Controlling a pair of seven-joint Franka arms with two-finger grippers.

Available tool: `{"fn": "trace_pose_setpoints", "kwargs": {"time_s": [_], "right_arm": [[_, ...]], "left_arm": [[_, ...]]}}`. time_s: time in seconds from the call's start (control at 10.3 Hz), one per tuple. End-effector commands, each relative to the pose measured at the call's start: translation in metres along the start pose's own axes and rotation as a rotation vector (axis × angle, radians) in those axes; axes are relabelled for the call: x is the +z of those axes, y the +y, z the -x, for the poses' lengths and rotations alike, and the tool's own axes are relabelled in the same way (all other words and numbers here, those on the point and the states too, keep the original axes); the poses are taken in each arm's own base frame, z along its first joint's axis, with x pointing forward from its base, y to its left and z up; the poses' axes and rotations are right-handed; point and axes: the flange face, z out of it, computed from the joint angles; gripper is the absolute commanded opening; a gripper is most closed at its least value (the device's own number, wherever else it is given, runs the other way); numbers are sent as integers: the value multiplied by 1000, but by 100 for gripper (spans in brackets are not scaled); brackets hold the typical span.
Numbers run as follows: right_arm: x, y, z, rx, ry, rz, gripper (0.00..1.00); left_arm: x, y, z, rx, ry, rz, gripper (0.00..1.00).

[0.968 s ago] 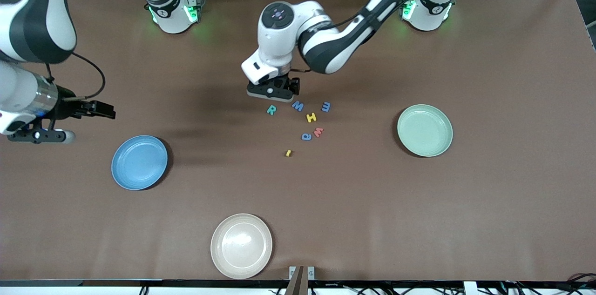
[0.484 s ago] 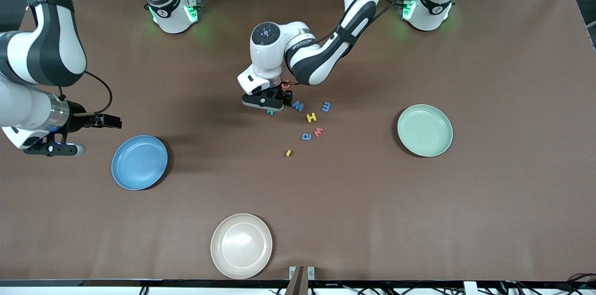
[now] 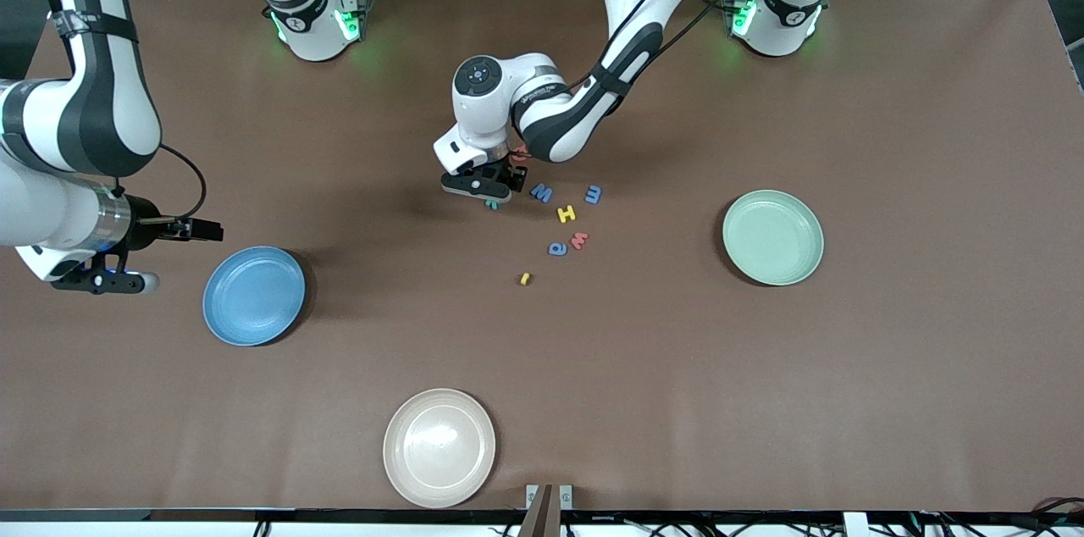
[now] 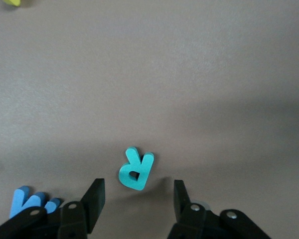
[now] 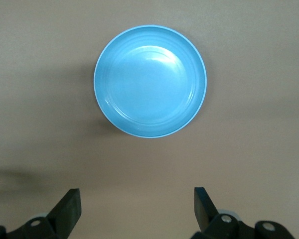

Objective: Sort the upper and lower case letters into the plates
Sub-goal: 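Lower the left gripper and grasp the teal R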

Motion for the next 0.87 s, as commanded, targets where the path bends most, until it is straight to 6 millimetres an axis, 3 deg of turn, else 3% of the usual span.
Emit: {"fn": "trace_pose_setpoints", "kwargs": {"time_s": [0.0,0.58,0.68,0.77], "right_arm": [[0,2,-3,9,5,-16,100],[7,-20,-12,65,38,-71,100],[7,-23,-14,73,47,-71,100],[7,-28,-14,72,48,-70,100]], "left_arm": [[7,4,-3,-7,27,-6,63],[21,-1,-8,2,47,9,63],[22,-2,-8,8,50,9,58],[23,-4,-10,9,49,7,42]]}}
